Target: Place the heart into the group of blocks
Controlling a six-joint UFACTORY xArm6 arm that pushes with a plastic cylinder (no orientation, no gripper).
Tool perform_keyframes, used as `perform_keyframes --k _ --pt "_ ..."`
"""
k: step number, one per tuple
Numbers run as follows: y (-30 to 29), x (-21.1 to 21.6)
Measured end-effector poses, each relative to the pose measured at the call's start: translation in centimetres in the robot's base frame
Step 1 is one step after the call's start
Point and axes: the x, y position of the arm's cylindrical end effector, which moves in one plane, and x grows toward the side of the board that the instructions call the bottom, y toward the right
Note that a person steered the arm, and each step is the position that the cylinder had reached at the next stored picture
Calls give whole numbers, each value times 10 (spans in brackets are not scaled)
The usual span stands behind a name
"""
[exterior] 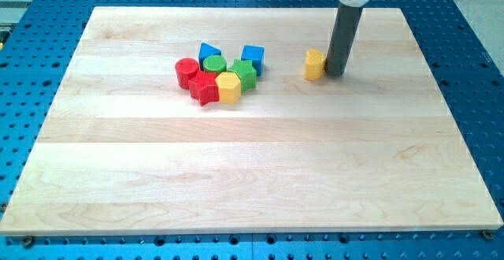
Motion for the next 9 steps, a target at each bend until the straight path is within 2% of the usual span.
perform_keyframes --k 1,2,4,6,7,9 --pt "-20 6" --pt "-51 -25" --pt "-77 -78" --pt "-131 -89" --pt "-129 -114" --pt "-146 -60"
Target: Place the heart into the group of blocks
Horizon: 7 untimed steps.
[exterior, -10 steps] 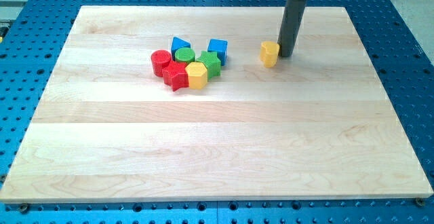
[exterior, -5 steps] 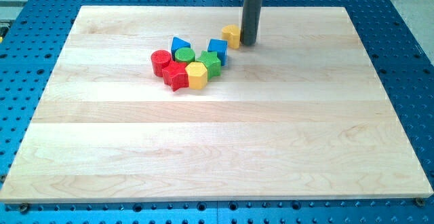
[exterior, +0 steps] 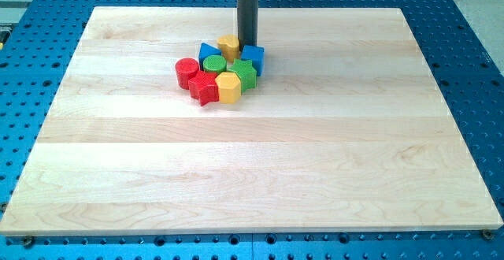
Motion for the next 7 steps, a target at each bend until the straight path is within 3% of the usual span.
perform_keyframes --k 1,2,4,7 --pt "4 -44" --pt "-35 -32" --pt "-36 -4" --pt "0 -47"
